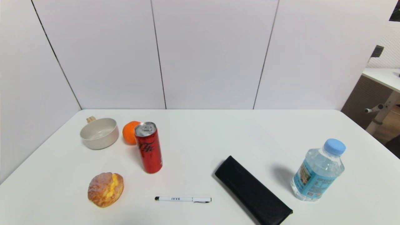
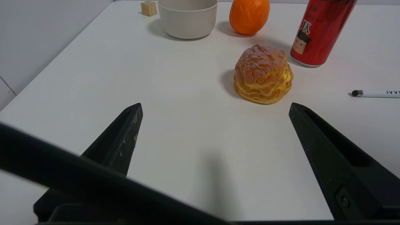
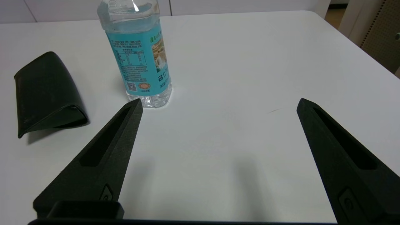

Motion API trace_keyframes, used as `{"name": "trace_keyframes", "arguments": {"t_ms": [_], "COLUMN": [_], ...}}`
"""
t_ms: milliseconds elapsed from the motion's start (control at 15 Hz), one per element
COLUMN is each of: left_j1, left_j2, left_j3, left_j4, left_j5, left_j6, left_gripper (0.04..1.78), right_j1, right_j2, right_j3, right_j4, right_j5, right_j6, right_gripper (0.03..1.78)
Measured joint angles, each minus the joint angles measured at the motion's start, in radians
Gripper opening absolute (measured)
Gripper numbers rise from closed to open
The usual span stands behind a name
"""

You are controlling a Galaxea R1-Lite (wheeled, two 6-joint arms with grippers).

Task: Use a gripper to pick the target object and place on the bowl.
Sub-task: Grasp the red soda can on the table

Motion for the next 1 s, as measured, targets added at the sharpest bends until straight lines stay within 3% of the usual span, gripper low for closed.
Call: {"name": "trace_keyframes", "arguments": {"t_ms": [1000], "left_j1": [0.000], "left_j2": [0.000], "left_j3": [0.000], "left_j4": [0.000], "left_j5": [0.000], "left_j6": [0.005], "left_gripper": [1.69], "right_j1": [0.000], "right_j2": [0.000], "right_j3": [0.000], "right_j4": [0.000], "right_j5": [0.000], "right_j6": [0.001], "right_gripper": [1.71]}}
